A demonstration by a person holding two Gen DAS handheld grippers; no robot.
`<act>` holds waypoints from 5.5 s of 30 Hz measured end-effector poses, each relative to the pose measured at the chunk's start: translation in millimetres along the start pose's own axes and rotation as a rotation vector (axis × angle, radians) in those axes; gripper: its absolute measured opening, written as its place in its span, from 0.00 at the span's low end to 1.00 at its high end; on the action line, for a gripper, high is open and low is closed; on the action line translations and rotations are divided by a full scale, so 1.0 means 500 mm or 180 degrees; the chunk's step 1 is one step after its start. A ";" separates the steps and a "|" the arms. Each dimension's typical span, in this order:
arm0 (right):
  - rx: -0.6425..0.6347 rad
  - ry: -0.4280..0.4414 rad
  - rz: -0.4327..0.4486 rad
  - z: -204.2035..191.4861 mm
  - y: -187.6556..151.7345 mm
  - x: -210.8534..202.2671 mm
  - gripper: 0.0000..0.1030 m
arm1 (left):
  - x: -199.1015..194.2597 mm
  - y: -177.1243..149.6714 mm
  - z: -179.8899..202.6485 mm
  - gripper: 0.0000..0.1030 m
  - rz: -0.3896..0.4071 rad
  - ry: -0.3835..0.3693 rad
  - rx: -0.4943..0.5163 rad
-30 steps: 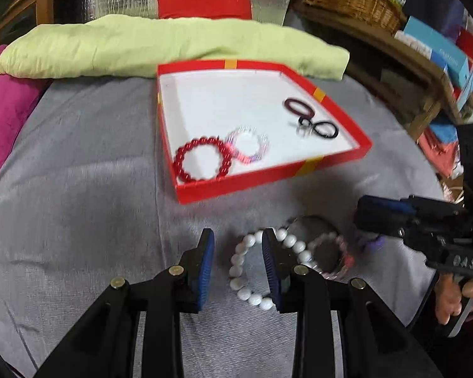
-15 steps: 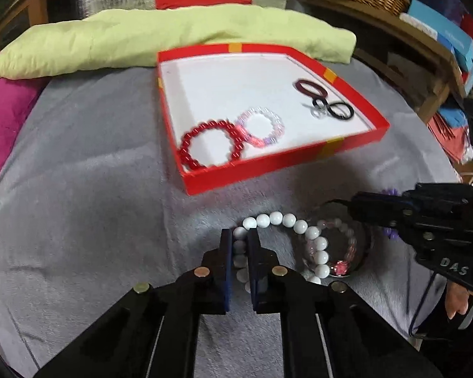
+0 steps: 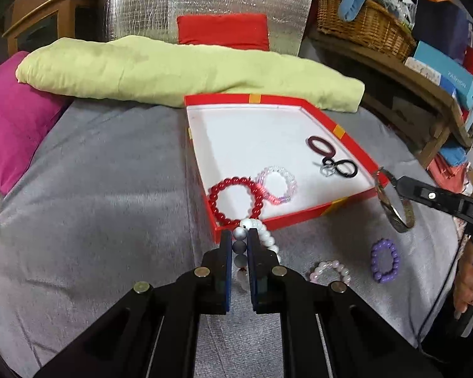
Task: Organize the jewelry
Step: 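Grasp the silver cuff with the right tool while the left grasps the white bracelet, then open the right tool over the tray while the left carries the white bracelet over, then open the left tool to drop the white bead bracelet into the tray, then move both tools back from the tray toward the loose bracelets on the bed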
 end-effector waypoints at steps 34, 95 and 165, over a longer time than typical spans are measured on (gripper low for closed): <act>0.0442 -0.0309 0.0021 0.088 0.104 0.107 0.04 | 0.000 0.139 0.073 0.09 0.0715 -0.0343 0.0047; 0.0789 -0.0476 -0.0208 0.145 0.157 0.245 0.21 | 0.137 0.185 0.035 0.09 0.0404 0.0342 0.0190; -0.0059 -0.0850 -0.0234 -0.005 -0.132 -0.145 0.48 | -0.100 -0.140 0.076 0.71 0.0422 0.0638 0.0209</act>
Point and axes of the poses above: each gripper's, at about its wrist camera, not at the fingertips, and x roughly the way its jaws point, z to its right, y to its top, the point moved 2 cm from there along x, roughly the way its jaws point, and after that the axes turned 11 degrees about -x, right-handed, at the moved point
